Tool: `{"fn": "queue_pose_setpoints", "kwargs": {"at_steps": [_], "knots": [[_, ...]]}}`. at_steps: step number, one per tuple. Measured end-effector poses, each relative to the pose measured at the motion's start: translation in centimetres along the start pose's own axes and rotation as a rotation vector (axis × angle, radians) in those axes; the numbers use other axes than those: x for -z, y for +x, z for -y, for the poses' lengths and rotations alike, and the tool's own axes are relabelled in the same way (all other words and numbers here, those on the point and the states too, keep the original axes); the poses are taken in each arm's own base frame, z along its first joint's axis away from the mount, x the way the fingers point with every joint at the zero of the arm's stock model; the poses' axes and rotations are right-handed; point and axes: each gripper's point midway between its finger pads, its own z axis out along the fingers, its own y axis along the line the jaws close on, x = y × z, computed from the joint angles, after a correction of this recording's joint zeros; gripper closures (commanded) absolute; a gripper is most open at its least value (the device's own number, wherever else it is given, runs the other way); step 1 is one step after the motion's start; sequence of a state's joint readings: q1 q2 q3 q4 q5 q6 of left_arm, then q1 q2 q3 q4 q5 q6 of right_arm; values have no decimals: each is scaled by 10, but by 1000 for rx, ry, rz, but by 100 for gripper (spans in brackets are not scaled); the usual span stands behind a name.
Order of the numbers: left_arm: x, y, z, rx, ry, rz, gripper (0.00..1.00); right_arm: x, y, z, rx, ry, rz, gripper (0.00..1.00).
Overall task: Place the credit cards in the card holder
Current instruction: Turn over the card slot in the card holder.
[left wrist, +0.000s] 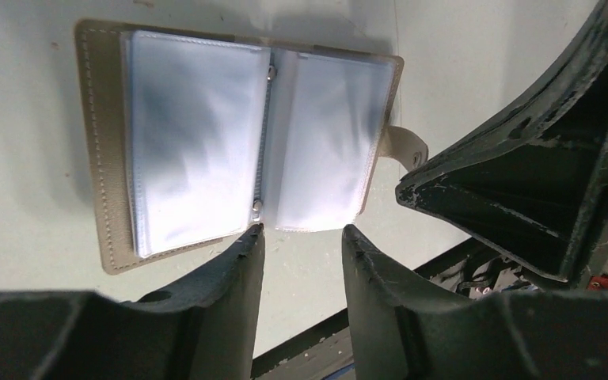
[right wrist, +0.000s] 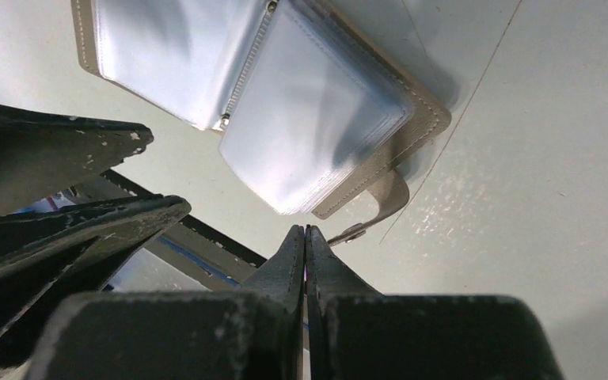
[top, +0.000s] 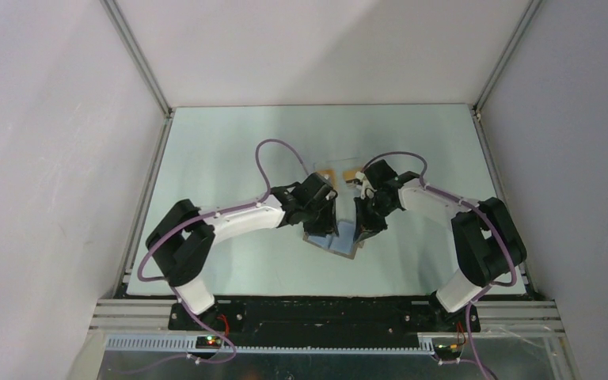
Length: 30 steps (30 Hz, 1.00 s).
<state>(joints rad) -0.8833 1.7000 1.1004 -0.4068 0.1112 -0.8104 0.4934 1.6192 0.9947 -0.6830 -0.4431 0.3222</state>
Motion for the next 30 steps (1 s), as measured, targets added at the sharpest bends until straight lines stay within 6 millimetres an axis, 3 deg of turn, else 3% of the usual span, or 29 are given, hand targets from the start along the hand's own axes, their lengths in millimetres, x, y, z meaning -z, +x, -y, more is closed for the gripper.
{"fn": "queue_pose_setpoints", "kwargs": {"at_steps": [7, 12, 21, 30], "knots": [[4, -3, -2, -9, -14, 17, 60, 1, -2, -9, -14, -43, 5, 100], [-10, 5, -12, -6, -48, -21, 71, -1, -6, -14, -25, -69, 10, 100], [-32, 18, -32, 1, -111, -84, 89, -37, -9, -10, -39, -4, -73, 100], [-36, 18, -27, 10, -89, -107, 100, -28, -33, -30, -4, -27, -15, 100]]}}
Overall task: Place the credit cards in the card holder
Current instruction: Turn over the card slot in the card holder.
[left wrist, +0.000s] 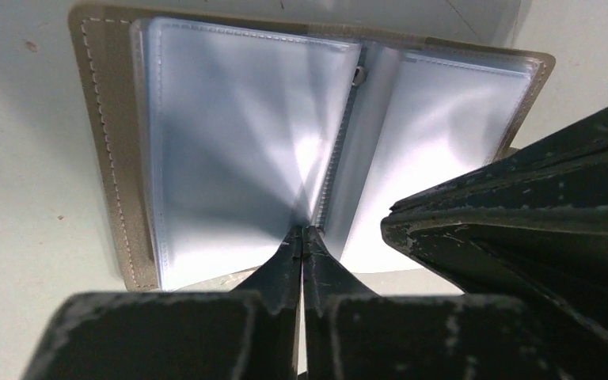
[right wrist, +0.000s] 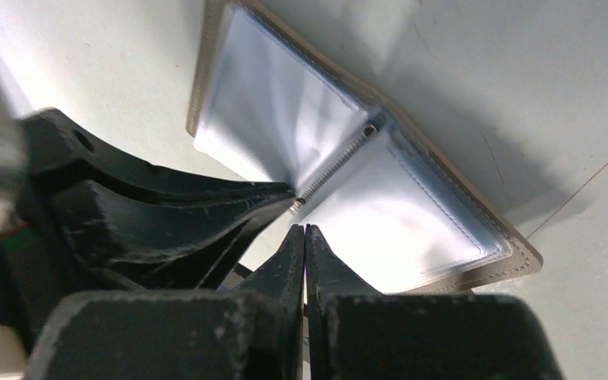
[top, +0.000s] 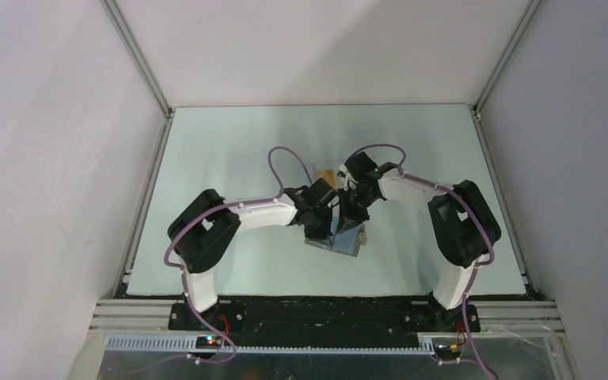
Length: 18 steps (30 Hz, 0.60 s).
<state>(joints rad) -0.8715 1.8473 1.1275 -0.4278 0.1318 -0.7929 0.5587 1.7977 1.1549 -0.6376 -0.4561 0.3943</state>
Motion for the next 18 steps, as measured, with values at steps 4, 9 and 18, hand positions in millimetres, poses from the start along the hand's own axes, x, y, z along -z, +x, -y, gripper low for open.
{"fn": "queue_pose_setpoints", "kwargs": {"at_steps": [4, 9, 18], "knots": [[0, 0, 1, 2, 5, -3, 100, -2, -13, -5, 2, -1, 8, 100], [0, -2, -1, 21, 9, -4, 100, -19, -13, 8, -19, 60, -38, 100], [0, -4, -5, 119, 77, -13, 100, -18, -1, 23, -15, 186, -65, 100]]}}
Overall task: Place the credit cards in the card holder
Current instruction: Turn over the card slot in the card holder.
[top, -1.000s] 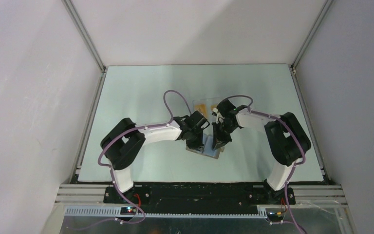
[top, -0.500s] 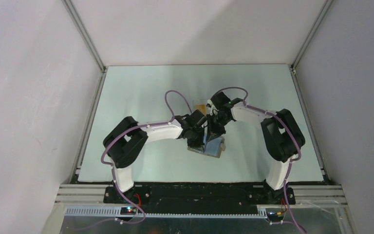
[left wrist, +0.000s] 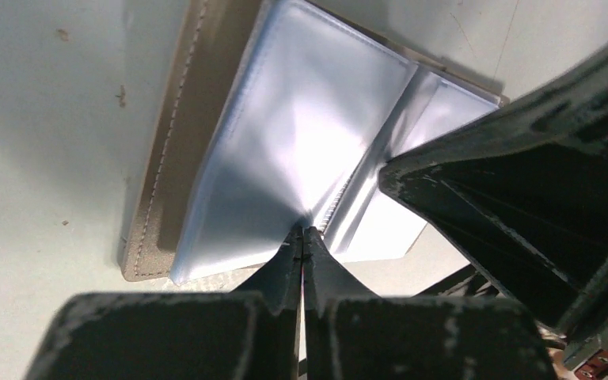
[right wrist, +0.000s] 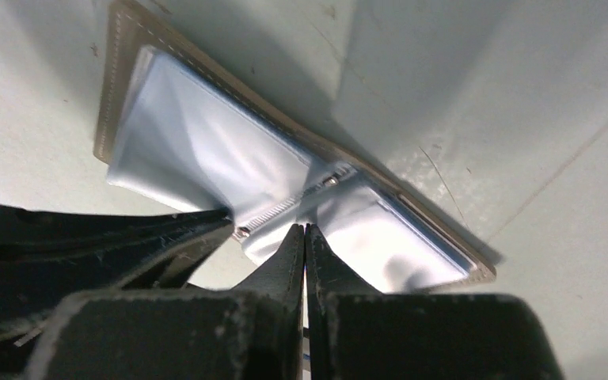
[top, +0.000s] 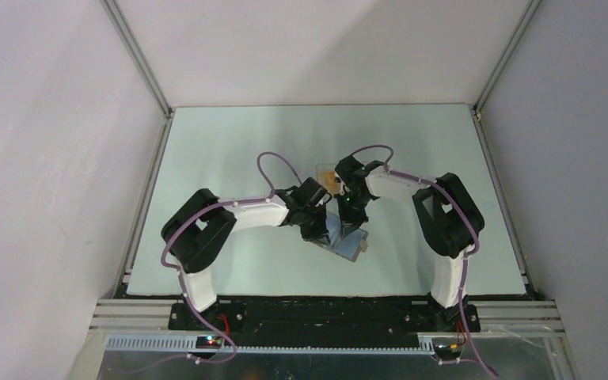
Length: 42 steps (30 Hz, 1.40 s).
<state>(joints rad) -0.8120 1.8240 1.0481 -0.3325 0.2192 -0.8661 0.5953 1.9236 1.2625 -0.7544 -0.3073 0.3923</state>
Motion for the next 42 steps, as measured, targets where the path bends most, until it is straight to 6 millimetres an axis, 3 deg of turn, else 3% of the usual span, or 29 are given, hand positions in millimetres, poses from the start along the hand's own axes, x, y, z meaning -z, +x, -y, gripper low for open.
{"fn": "queue_pose_setpoints", "kwargs": {"at_steps": [7, 15, 24, 27, 30, 32, 37, 42], "knots": [[0, -1, -2, 85, 76, -6, 100, 6, 9, 15, 27, 103, 1, 100], [0, 1, 0, 129, 118, -19, 100, 5, 11, 15, 135, 148, 51, 100], [5, 19, -6, 223, 186, -21, 100, 10, 13, 21, 214, 150, 142, 100], [6, 20, -8, 228, 183, -14, 92, 16, 14, 24, 216, 156, 152, 99], [10, 16, -8, 216, 179, 12, 74, 31, 9, 20, 208, 131, 192, 85], [17, 12, -3, 202, 190, 36, 68, 49, 4, 14, 198, 89, 241, 77], [40, -9, 23, 142, 260, 102, 63, 99, -18, -2, 154, -47, 381, 53], [64, -32, 41, 101, 320, 174, 58, 135, -43, 4, 77, -142, 469, 37]]}}
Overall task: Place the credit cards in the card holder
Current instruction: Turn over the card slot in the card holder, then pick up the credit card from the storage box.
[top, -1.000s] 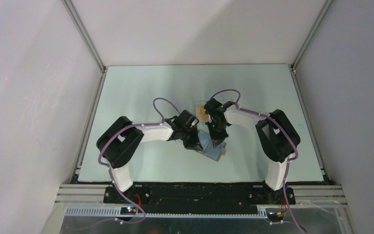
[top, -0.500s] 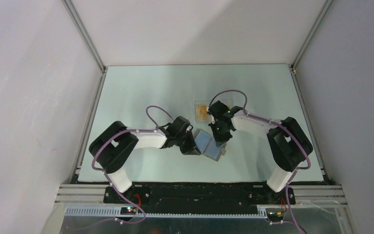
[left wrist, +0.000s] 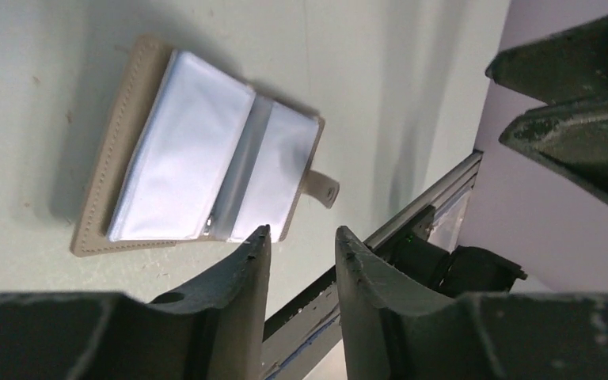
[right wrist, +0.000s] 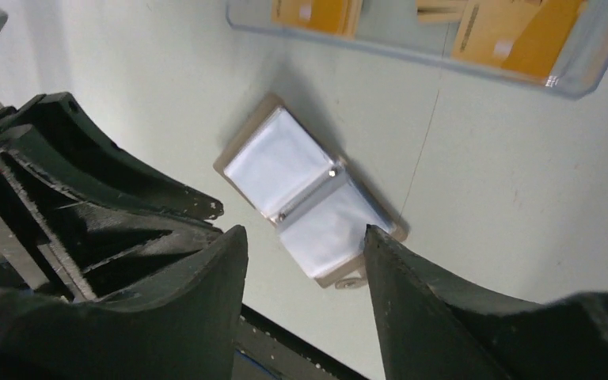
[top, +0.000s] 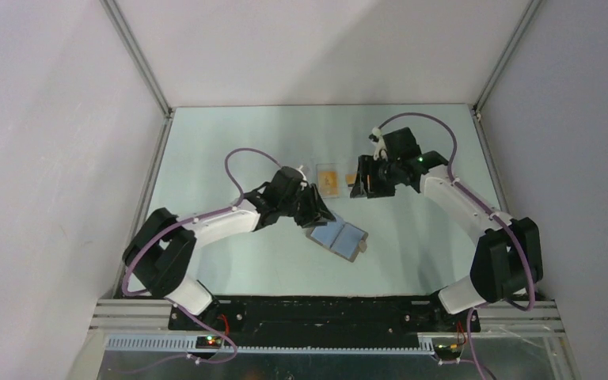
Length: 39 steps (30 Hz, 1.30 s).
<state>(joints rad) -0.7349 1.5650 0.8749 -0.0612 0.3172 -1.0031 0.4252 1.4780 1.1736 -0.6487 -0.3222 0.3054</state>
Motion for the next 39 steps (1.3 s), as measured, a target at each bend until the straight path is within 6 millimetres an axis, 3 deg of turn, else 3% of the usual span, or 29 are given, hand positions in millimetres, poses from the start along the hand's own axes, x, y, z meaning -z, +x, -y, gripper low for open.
{"fn": "queue_pose_setpoints", "kwargs": {"at_steps": [3, 7, 13, 18, 22, 30, 35, 39], "knots": [[11, -19, 4, -7, 14, 50, 54, 2, -19, 1, -25, -21, 24, 31], [24, -55, 3, -10, 13, 138, 51, -9, -46, 1, -44, -44, 31, 28], [39, -106, 2, -22, -1, 231, 50, -53, -84, 14, -81, -49, -11, 28], [30, -148, 19, -70, 0, 268, 50, -85, -107, 27, -95, -19, -43, 28], [13, -169, 29, -90, 4, 264, 50, -93, -107, 42, -92, 44, -63, 27], [-32, -185, 37, -89, 22, 203, 50, -75, -95, 79, -102, 198, -66, 23], [-66, -172, 40, -80, 33, 126, 50, -47, -101, 109, -170, 235, -20, 24], [-90, -158, 43, -78, 36, 76, 50, -41, -97, 133, -223, 259, -17, 29]]}}
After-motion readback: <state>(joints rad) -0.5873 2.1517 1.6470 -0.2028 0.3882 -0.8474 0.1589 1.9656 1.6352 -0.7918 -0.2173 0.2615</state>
